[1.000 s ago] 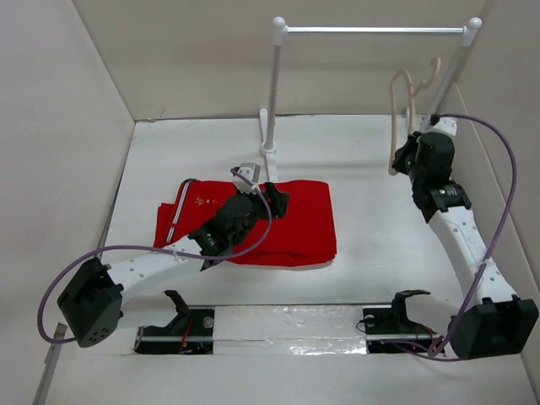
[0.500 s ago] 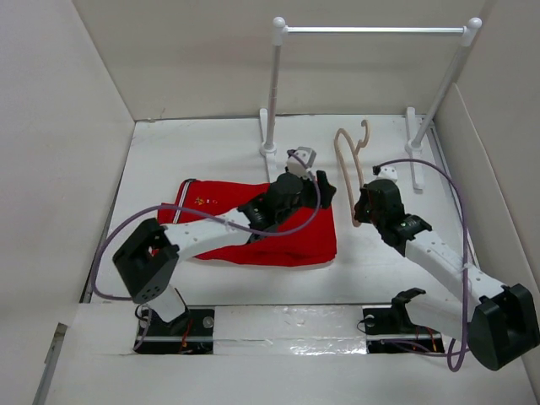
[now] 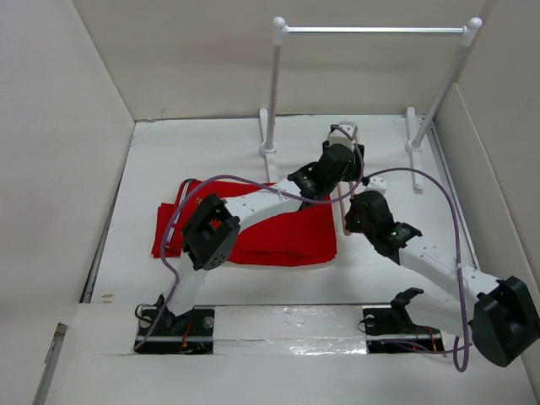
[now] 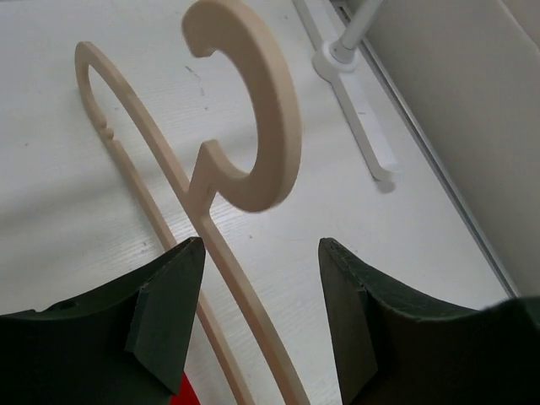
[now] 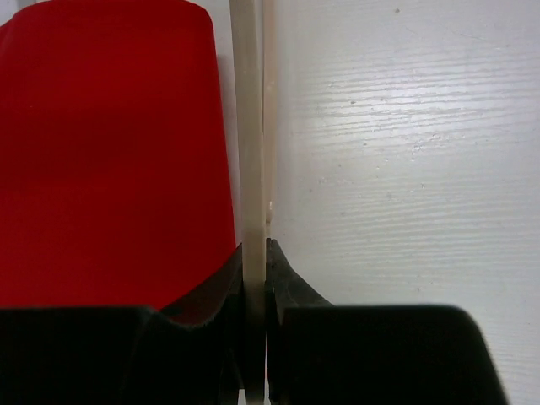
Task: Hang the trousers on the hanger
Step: Pick up the hanger from the clothesline.
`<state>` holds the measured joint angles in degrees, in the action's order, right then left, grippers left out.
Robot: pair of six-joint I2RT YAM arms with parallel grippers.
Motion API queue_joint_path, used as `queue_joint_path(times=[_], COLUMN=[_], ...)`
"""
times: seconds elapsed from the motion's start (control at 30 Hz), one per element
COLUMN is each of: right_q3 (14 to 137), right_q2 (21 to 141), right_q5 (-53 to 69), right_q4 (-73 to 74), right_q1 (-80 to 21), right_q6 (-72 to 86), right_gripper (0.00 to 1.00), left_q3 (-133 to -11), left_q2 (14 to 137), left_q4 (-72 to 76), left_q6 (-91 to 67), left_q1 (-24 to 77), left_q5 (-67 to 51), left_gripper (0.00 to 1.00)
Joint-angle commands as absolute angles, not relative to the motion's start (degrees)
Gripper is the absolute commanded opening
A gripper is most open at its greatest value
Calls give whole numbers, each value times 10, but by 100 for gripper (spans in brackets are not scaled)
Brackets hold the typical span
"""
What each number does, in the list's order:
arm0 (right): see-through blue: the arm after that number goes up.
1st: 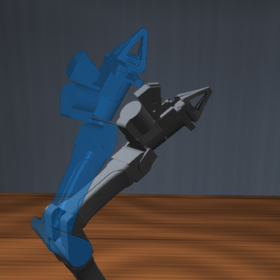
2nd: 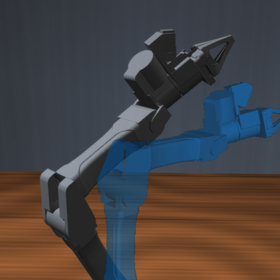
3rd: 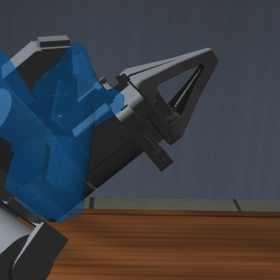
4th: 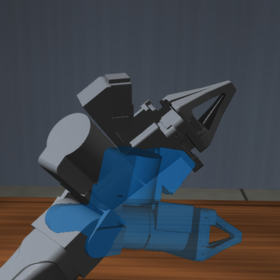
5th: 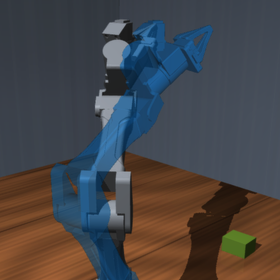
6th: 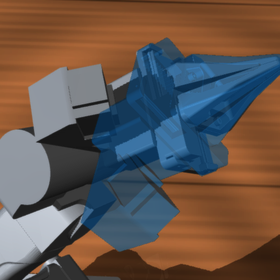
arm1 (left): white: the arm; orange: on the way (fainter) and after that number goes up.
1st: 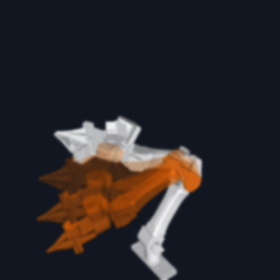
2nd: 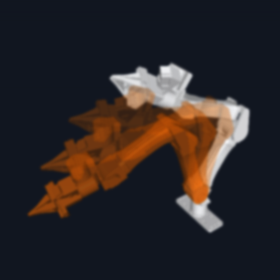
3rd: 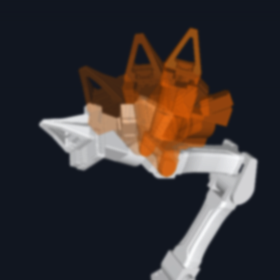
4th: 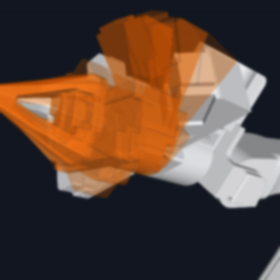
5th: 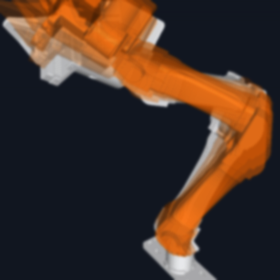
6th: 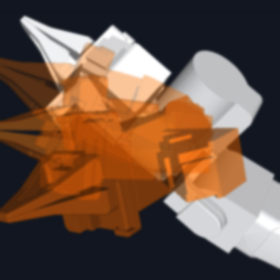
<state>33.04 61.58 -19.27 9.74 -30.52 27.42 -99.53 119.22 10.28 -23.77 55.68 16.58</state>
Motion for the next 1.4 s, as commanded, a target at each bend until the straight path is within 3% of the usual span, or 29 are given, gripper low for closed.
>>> queue_joint_path(times=[0.0, 0.2, 0.4, 0.67, 0.77, 0.8, 0.87, 0.97, 1.2, 1.3, 1.37], right_q3=[323, 318, 309, 301, 302, 304, 303, 301, 304, 319, 327], right_q2=[592, 576, 552, 545, 534, 530, 521, 507, 452, 422, 409], right_q5=[-195, -177, -167, -168, -178, -179, -185, -185, -179, -168, -150], right_q4=[71, 76, 84, 91, 99, 102, 108, 115, 141, 162, 177], right_q1=[-315, -309, -309, -322, -323, -323, -323, -328, -328, -328, -322], right_q6=[265, 262, 266, 278, 279, 279, 282, 283, 287, 275, 267], right_gripper=[0, 0, 0, 0, 2, 7, 12, 27, 72, 83, 84], left_q3=[-1046, -1070, -1107, -1100, -1090, -1085, -1056, -998, -849, -792, -749], left_q2=[1212, 1247, 1282, 1282, 1282, 1281, 1269, 1238, 1147, 1112, 1088], left_q4=[62, 69, 72, 103, 105, 108, 120, 157, 283, 329, 353], left_q6=[-234, -216, -217, -226, -234, -236, -248, -264, -339, -373, -397], left_q1=[545, 540, 540, 534, 534, 534, 534, 534, 534, 534, 540], left_q5=[218, 240, 253, 236, 231, 230, 230, 222, 172, 164, 167], left_gripper=[53, 53, 45, 25, 5, 0, 0, 0, 0, 0, 0])
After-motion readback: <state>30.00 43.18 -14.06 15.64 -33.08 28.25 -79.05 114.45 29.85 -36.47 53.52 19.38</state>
